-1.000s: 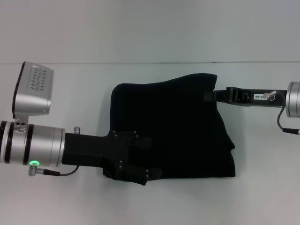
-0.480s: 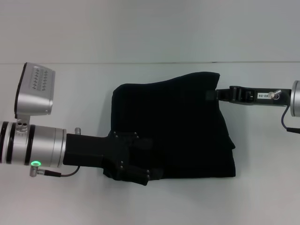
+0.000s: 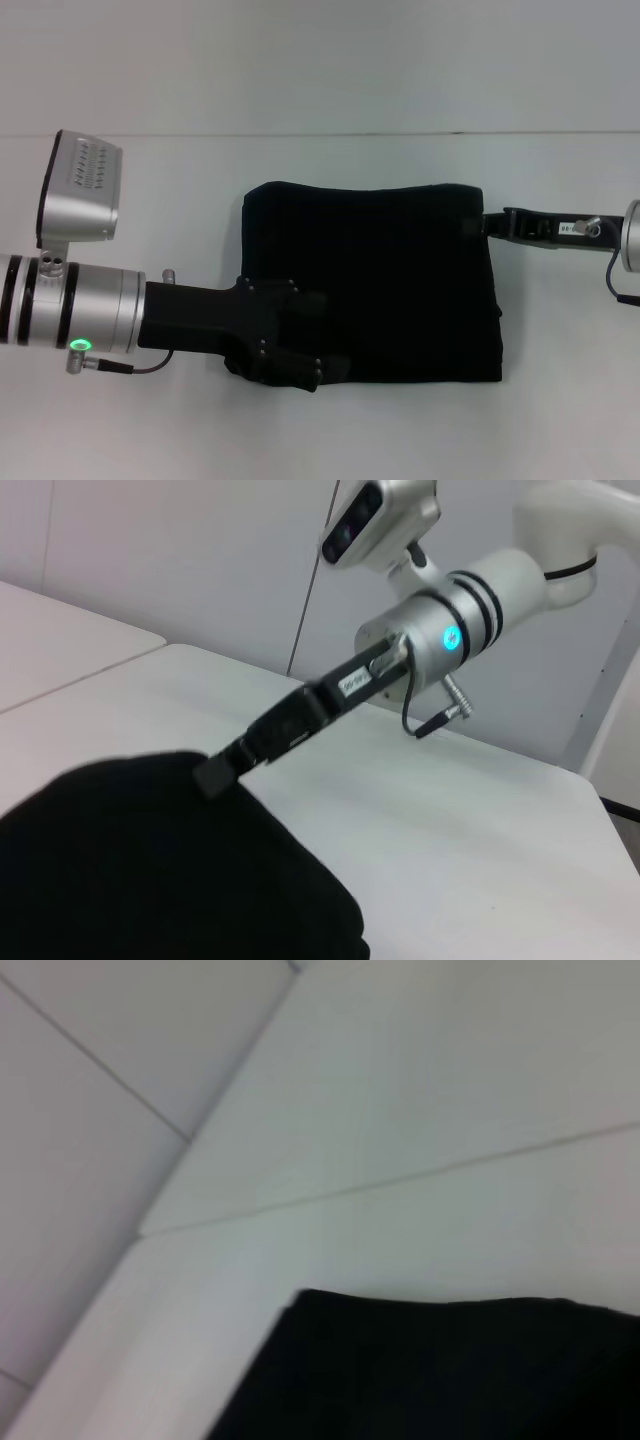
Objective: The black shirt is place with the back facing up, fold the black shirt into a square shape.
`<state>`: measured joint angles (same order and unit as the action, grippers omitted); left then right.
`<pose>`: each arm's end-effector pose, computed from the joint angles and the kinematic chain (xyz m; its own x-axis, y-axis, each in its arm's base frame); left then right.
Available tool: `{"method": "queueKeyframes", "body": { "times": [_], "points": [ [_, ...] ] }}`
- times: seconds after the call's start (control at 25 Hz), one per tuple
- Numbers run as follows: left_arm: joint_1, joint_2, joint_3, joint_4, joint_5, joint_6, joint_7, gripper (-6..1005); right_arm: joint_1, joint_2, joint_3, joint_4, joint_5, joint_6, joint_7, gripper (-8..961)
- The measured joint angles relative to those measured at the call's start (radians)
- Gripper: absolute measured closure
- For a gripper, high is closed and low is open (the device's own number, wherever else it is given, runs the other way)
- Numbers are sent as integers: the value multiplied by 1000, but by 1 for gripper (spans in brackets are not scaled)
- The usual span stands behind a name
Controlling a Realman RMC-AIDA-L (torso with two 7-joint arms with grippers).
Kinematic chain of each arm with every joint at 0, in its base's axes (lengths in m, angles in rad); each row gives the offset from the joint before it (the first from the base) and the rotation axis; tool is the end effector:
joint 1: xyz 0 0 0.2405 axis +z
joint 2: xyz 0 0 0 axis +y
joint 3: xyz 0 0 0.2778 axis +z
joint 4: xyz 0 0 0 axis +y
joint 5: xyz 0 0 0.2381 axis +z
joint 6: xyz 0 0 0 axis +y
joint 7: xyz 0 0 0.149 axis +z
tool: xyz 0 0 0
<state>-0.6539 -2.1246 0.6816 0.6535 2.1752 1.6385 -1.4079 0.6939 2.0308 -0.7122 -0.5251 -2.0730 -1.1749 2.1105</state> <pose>-0.2502 0.3683 -0.0461 0.8608 0.3176 0.3976 0.3405 -0.9402 0.0140 0.2907 0.4377 -0.0200 0.3341 -0.7829 -0.5248 -0.9292 -0.3670 -0.0440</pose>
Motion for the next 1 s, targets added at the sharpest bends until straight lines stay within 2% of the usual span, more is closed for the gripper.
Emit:
{"method": "queueKeyframes", "body": {
  "times": [0.32,0.76,0.88,1.0],
  "points": [
    [-11,0,-3,-9,-6,-74,-34,103,-4,12,4,23,-30,102,1,922],
    [-91,-4,-13,-11,-54,-349,-233,107,-43,8,107,12,-18,69,-118,798],
    [-110,-3,-8,-11,-57,-454,-363,108,-58,-4,142,-13,-18,23,-123,654],
    [-122,5,8,-14,-52,-543,-522,110,-61,-26,172,-43,-16,-55,-123,517]
  ]
}}
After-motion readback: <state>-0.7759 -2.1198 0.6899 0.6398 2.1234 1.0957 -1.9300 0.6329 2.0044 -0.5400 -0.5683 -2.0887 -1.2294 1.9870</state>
